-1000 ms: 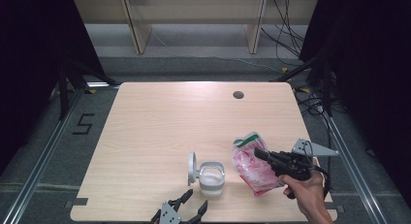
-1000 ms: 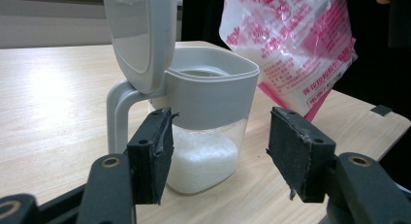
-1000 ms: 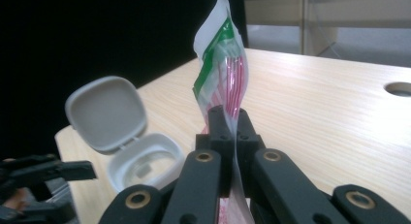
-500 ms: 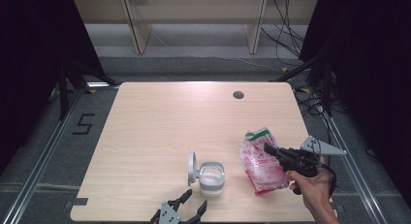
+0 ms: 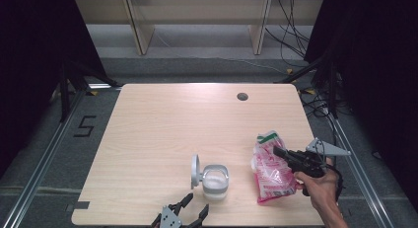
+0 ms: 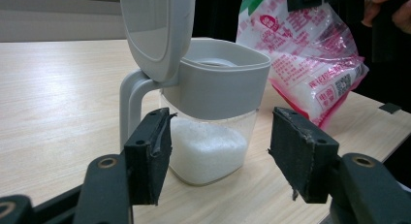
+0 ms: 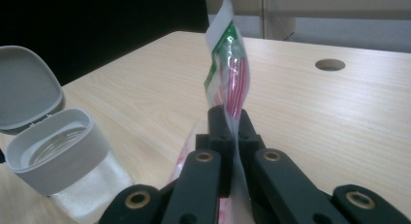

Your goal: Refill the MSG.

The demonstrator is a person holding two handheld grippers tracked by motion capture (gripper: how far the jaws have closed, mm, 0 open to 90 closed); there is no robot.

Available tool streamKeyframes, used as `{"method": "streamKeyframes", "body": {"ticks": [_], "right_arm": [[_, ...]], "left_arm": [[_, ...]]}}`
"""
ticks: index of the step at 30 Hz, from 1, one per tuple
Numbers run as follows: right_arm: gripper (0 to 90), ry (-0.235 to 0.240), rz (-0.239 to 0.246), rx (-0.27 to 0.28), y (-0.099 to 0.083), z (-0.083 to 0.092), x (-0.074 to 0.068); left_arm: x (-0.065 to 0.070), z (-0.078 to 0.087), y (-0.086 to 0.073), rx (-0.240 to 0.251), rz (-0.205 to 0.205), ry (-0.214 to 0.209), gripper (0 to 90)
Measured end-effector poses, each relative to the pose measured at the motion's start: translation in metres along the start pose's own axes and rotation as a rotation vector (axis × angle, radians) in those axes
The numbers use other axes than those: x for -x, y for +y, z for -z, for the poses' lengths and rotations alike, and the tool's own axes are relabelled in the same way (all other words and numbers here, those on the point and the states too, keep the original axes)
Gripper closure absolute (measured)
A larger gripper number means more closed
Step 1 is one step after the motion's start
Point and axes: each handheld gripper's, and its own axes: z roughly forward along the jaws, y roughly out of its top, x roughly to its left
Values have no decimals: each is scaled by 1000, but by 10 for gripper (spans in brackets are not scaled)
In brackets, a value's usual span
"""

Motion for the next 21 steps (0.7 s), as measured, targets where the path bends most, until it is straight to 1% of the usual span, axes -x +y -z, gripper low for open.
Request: {"method": "streamKeyframes", "body": {"ticks": [1, 3, 4, 5, 7, 8, 9, 10, 11, 12, 13, 14, 15, 16, 17, 18, 19, 20, 21], "right_arm": [[900, -4, -18, -9, -3, 1, 1], [900, -5, -30, -9, -8, -1, 2], [900, -13, -6, -18, -10, -2, 5], [900, -8, -29, -25, -12, -2, 5], [900, -14, -37, -23, -14, -3, 8], [900, -22, -53, -20, -15, -3, 8], [900, -21, -21, -12, -15, -4, 12], [900, -25, -14, -14, -15, -3, 13], [900, -33, -6, -20, -16, -4, 15], [900, -27, -55, -21, -18, -5, 14], [900, -35, -35, -19, -19, -5, 17], [900, -35, -52, -17, -20, -6, 17], [900, -43, -51, -19, -21, -6, 19], [900, -38, -41, -20, -22, -6, 21], [900, -32, -86, -21, -23, -6, 19], [900, -42, -42, -23, -24, -6, 24], [900, -37, -80, -27, -26, -6, 23], [900, -57, -67, -31, -28, -7, 27], [900, -50, -85, -32, -29, -7, 27]], "left_arm": [[1, 0, 0, 0, 11, 2, 395], [0, -2, -1, 20, 3, -9, 395], [0, -2, -1, 17, 3, -7, 395], [0, -2, -1, 17, 3, -7, 395], [-1, -2, -1, 17, 3, -4, 395], [-1, -2, -1, 24, 7, -5, 395], [-1, -1, -1, 12, 8, 4, 395], [-1, 0, 0, -1, 17, 13, 394], [-2, 0, 0, 9, 8, 5, 394], [-3, 1, 0, -1, 4, 13, 394], [-3, 1, 0, 1, 6, 14, 394], [-2, 1, 0, 5, 22, 18, 394], [-4, 1, 0, 9, 9, 15, 394], [-4, 1, 0, 10, 10, 15, 394], [-5, 0, 0, 26, 10, 9, 394], [-5, 0, 0, 26, 22, 16, 393], [-5, 0, 0, 24, 19, 16, 393], [-6, 2, 1, 4, 14, 25, 392], [-6, 3, 1, 2, 9, 25, 391]]}}
